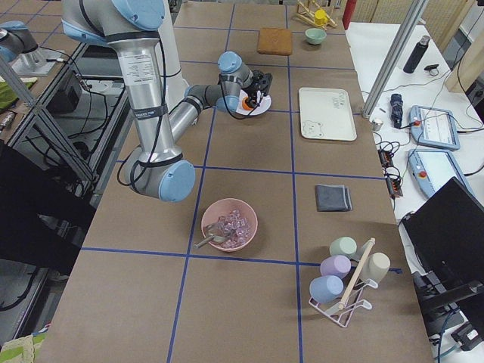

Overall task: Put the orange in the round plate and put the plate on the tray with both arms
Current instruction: 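Withdraw the left arm while the right gripper reaches to the white plate rim, then grip the white plate rim with the right gripper and lift it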

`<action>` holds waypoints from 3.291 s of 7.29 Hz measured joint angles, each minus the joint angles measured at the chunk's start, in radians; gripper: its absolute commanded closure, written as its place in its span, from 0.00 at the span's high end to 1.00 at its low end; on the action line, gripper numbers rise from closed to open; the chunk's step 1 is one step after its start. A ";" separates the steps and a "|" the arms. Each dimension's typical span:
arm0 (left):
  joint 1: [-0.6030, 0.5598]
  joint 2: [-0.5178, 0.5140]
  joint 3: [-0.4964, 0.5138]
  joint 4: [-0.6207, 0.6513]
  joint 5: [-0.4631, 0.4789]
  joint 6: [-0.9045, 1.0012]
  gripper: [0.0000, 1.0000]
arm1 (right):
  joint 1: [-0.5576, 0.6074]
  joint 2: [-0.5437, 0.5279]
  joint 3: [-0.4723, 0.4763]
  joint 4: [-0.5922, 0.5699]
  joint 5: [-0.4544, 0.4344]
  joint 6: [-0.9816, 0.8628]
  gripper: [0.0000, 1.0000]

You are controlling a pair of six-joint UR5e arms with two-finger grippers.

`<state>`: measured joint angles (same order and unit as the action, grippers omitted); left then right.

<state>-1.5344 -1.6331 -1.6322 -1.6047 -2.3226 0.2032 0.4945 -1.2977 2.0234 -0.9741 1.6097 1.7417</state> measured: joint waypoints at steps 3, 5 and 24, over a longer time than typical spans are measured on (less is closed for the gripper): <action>-0.059 0.026 0.011 0.031 -0.001 0.019 1.00 | -0.214 0.005 -0.009 0.006 -0.271 0.202 0.98; -0.063 0.046 0.006 0.031 -0.003 0.017 1.00 | -0.312 0.062 -0.107 0.009 -0.370 0.318 0.98; -0.063 0.070 -0.004 0.017 -0.016 0.016 1.00 | -0.369 0.145 -0.305 0.131 -0.500 0.427 0.00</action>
<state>-1.5969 -1.5626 -1.6363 -1.5881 -2.3384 0.2190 0.1257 -1.1530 1.7188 -0.8427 1.1100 2.1685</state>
